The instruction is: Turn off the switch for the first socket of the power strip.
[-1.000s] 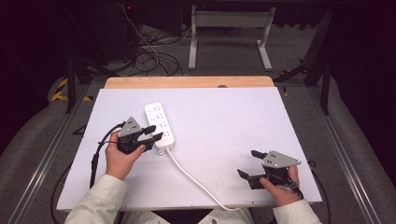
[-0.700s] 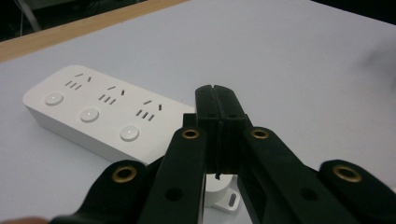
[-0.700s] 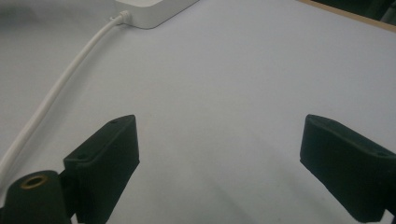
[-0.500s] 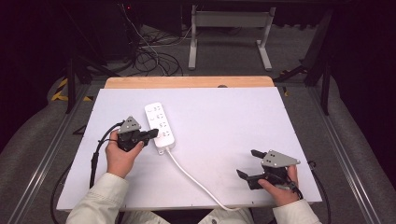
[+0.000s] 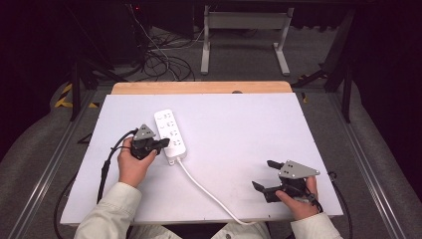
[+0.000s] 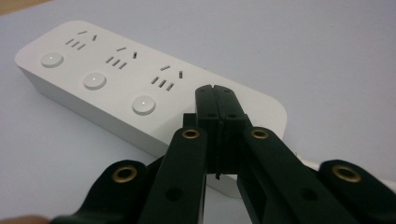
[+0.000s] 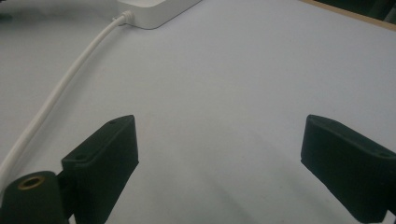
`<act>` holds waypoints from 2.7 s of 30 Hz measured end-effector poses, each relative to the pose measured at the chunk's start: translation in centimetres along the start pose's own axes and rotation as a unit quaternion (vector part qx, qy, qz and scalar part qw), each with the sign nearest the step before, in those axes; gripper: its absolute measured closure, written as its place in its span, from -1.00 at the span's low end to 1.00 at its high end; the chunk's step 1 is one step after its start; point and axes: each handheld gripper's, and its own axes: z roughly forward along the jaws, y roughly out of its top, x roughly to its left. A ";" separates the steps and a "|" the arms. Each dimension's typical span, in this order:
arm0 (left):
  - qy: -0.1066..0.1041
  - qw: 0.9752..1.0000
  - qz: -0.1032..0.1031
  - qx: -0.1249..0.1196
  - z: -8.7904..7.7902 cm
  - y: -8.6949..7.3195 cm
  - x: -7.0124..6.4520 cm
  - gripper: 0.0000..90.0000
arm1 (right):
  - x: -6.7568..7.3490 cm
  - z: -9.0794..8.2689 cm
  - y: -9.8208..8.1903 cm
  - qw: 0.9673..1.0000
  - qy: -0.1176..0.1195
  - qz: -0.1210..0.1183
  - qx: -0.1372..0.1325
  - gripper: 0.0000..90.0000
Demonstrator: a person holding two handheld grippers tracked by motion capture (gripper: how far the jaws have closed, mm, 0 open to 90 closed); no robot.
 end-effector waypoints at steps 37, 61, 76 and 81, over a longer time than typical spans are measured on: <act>0.032 0.999 0.017 0.021 1.3 -0.4 -0.6 1.00 | 0.2 0.1 0.0 1.000 0.007 -0.005 0.006 -0.75; 0.046 0.999 0.015 0.016 1.4 -0.6 -0.9 1.00 | 0.3 0.3 0.0 1.000 0.012 -0.005 0.008 -0.74; 0.054 0.998 0.028 0.030 1.4 -0.2 -1.2 1.00 | 0.3 0.3 -0.1 1.000 0.013 -0.004 0.007 -0.74; 0.048 0.998 0.020 0.031 1.5 -0.2 -1.2 1.00 | 0.4 0.3 -0.1 1.000 0.013 -0.005 0.009 -0.74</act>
